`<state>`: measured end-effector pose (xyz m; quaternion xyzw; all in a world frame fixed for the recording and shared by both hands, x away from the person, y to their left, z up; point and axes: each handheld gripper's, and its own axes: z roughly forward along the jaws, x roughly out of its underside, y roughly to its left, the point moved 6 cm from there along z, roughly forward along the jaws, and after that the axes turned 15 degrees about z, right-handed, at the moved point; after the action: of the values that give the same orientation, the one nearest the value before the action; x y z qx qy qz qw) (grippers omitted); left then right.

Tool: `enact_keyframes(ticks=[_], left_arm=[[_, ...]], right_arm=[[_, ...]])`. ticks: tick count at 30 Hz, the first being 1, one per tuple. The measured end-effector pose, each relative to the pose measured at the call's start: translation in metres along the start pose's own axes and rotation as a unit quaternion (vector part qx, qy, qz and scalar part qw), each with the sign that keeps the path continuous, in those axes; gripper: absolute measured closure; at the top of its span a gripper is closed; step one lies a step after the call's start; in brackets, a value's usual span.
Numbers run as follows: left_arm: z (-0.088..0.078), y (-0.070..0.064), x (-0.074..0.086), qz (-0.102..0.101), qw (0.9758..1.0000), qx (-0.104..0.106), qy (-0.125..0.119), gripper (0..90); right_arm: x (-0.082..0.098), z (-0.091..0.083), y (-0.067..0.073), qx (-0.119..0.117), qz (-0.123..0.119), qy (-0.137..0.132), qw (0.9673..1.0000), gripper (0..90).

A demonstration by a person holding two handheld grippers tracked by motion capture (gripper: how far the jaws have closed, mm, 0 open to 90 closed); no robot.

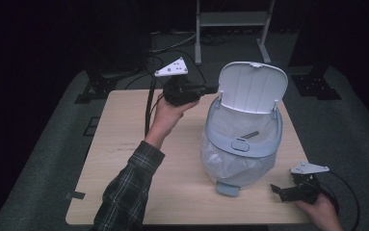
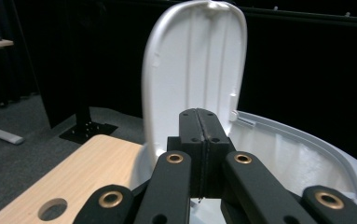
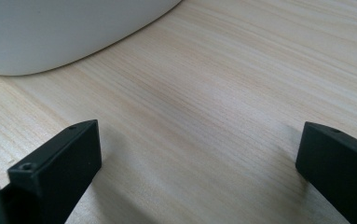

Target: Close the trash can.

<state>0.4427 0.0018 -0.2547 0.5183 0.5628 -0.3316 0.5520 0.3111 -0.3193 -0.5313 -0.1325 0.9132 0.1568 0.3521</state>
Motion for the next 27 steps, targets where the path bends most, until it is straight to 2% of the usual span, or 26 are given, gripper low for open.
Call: enact_keyframes(ticks=[8, 10, 16, 23, 27], left_arm=[[0.002, 0.021, -0.001, -0.006, 0.9998, -0.017, -0.006, 90.0], [0.006, 0.029, -0.001, -0.01, 0.9997, -0.023, -0.009, 90.0], [0.017, 0.043, -0.002, -0.013, 0.9994, -0.031, -0.008, 89.9], [0.029, 0.051, -0.003, -0.017, 0.9992, -0.034, -0.007, 89.9], [0.041, 0.048, -0.003, -0.018, 0.9995, -0.024, -0.009, 89.8]], right_arm=[[0.0, 0.0, 0.0, 0.0, 0.0, 0.0, 1.0, 0.0], [0.0, 0.0, 0.0, 0.0, 0.0, 0.0, 1.0, 0.0], [0.0, 0.0, 0.0, 0.0, 0.0, 0.0, 1.0, 0.0], [0.0, 0.0, 0.0, -0.001, 0.0, 0.0, 1.0, 0.0], [0.0, 0.0, 0.0, -0.001, 0.0, 0.0, 1.0, 0.0]])
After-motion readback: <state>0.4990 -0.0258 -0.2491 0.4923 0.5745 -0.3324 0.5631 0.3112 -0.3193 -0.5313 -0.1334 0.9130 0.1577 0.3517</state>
